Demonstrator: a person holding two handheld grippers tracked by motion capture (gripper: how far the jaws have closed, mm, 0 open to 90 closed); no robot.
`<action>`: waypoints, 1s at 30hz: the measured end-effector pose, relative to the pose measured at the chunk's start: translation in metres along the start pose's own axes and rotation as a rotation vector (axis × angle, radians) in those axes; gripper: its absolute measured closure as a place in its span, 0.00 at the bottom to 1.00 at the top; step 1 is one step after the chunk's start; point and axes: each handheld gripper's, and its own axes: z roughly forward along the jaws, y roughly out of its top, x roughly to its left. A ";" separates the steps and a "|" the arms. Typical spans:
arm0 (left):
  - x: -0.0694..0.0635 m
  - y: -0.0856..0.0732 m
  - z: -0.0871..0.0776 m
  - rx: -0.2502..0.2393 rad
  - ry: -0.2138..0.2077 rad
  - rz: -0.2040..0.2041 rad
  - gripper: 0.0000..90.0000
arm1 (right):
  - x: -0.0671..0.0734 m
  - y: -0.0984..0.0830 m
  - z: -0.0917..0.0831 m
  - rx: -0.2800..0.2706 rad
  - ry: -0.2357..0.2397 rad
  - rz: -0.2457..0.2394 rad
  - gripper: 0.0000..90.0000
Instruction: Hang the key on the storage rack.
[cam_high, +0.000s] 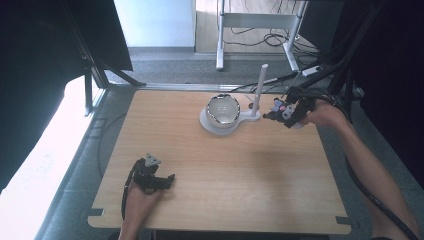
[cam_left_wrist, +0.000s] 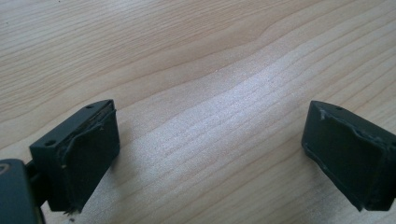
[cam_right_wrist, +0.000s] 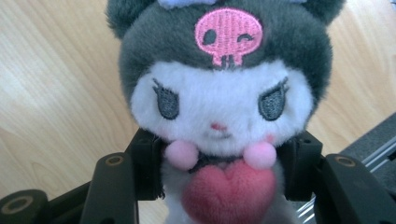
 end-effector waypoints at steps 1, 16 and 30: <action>0.000 0.000 0.000 0.000 0.000 0.000 0.05 | -0.002 0.001 -0.002 0.000 -0.003 0.002 0.49; 0.000 0.000 0.000 0.003 -0.002 0.001 0.05 | -0.035 0.011 -0.030 -0.040 -0.059 0.055 0.49; 0.000 0.000 0.000 0.003 -0.002 0.001 0.05 | -0.053 0.035 -0.045 -0.076 -0.096 0.074 0.49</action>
